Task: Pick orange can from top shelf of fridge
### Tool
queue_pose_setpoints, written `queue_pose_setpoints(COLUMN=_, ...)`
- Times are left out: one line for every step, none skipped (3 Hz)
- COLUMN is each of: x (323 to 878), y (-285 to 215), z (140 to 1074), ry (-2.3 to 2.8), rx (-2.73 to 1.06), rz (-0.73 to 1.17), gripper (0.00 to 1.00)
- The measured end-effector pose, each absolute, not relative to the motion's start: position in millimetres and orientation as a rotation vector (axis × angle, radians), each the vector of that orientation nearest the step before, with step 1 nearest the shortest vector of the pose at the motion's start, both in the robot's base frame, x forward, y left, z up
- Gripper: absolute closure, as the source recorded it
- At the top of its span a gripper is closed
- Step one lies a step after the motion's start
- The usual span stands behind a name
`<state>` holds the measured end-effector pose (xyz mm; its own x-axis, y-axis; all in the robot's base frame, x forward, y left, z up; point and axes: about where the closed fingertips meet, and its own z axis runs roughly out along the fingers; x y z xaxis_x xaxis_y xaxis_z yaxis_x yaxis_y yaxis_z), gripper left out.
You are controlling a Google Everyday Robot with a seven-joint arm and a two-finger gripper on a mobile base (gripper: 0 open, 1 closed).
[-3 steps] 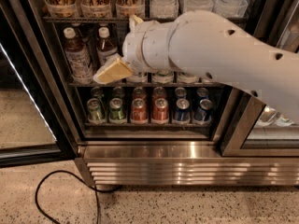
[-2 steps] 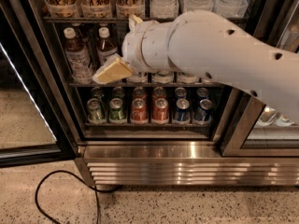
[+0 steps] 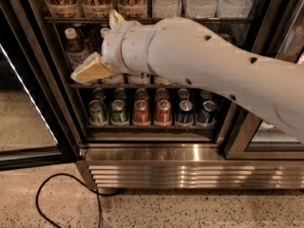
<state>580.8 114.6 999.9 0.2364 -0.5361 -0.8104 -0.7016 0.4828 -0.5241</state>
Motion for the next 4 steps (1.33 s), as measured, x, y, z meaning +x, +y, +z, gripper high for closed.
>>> queue_pose_setpoints(x=583.9, y=126.9, z=1014.5, ry=1.372, rx=-1.065, rz=0.149, gripper=0.00)
queue_pose_setpoints(x=592.1, y=116.2, z=1020.3, ry=1.367, rx=-0.906, rz=0.154, gripper=0.18)
queue_pose_setpoints(x=598.7, y=112.5, z=1025.6, ry=1.353, rx=-0.758, rz=0.159, gripper=0.22)
queue_pose_setpoints(x=609.4, y=114.7, z=1037.4, ry=1.321, rx=-0.612, rz=0.163, gripper=0.17)
